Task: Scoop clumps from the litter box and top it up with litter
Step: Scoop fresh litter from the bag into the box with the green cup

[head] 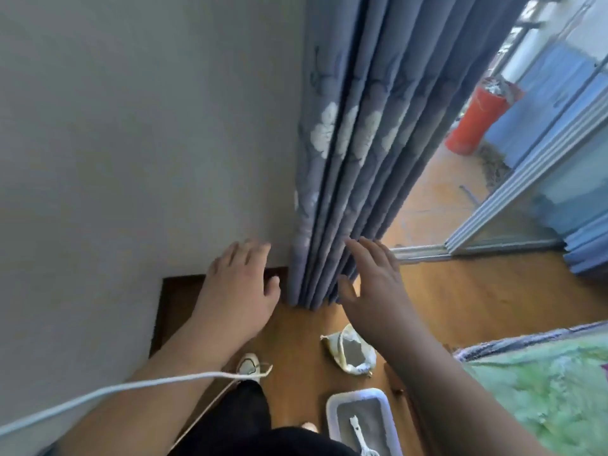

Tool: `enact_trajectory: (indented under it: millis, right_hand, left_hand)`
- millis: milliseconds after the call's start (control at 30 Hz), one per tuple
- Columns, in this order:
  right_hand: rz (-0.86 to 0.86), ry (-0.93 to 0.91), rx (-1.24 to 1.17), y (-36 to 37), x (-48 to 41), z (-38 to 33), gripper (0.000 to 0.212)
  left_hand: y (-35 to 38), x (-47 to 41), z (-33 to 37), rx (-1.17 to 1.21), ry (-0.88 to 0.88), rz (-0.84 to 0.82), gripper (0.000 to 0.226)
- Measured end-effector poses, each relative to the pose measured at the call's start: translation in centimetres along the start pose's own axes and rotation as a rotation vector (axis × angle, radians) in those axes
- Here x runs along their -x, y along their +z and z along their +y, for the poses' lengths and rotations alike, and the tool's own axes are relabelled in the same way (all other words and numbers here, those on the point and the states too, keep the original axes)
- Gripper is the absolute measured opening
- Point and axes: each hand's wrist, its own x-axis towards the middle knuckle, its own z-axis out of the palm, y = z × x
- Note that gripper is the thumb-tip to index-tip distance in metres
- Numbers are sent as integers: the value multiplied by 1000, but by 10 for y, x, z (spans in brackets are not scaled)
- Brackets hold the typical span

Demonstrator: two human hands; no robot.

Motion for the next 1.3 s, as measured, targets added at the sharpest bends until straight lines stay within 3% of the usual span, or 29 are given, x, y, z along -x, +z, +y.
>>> enact_trajectory:
  millis: [233,467,667,900,1100,1300]
  right_hand:
    - [-167,-391,42,77,9,-116,58]
    - [-322,-572,46,147,31,-211,58]
    - [-406,-483,52,220,35,-262,60]
    - [-482,-372,79,323,23,-263,60]
    - [-607,-315,158,438,-22,-221,58]
    - [-741,-181,214,602,-93,-144,58]
  left_hand:
    - [-31,122,-119,-7,-457,59,60]
    - [-38,209,-206,34,-697,81,62]
    - [-21,235,-281,69,-686,-8,60]
    - [45,218,-353,105,-632,-114,59]
    - [154,175,-400,206,-676,-213,55]
    - [315,118,-457,268,-761,-308,50]
